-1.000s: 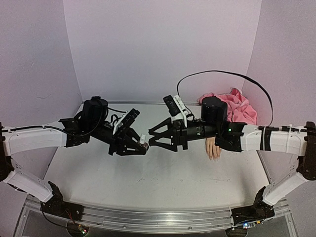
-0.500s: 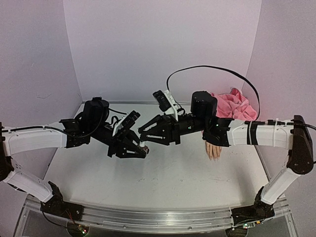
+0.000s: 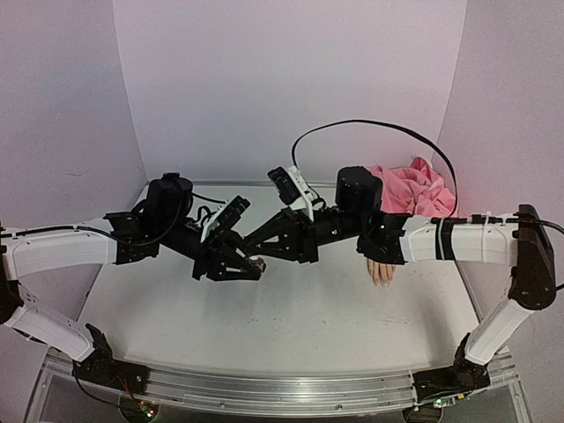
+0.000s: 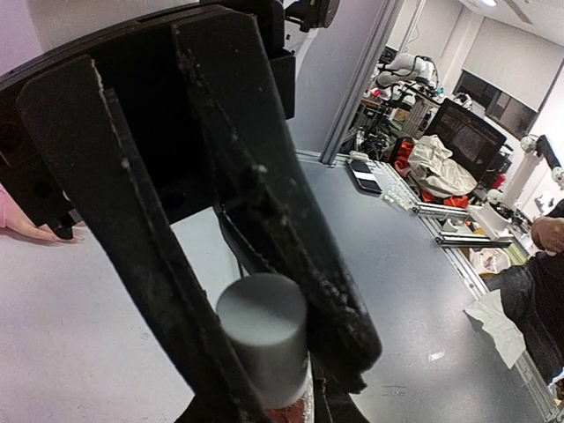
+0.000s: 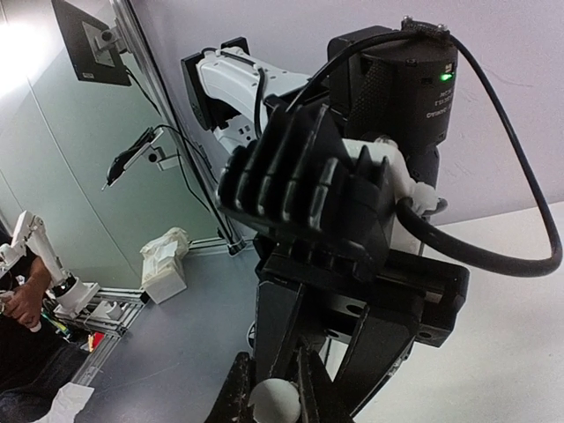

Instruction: Paint the nails

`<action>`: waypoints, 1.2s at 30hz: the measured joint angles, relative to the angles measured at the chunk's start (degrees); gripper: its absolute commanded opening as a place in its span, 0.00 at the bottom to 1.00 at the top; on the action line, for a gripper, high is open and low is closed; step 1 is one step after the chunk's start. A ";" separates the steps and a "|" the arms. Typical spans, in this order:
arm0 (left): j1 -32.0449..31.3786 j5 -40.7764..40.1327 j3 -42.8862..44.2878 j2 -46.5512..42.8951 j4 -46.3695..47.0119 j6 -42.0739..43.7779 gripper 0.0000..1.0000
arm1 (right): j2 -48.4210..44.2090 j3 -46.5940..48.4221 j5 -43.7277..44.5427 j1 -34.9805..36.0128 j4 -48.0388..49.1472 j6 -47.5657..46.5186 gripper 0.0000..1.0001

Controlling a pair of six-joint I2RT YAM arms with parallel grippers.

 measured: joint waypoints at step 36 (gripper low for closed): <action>0.76 -39.85 -3.78 -7.02 -3.72 7.30 0.00 | -10.08 4.02 54.73 4.81 -26.82 4.68 0.75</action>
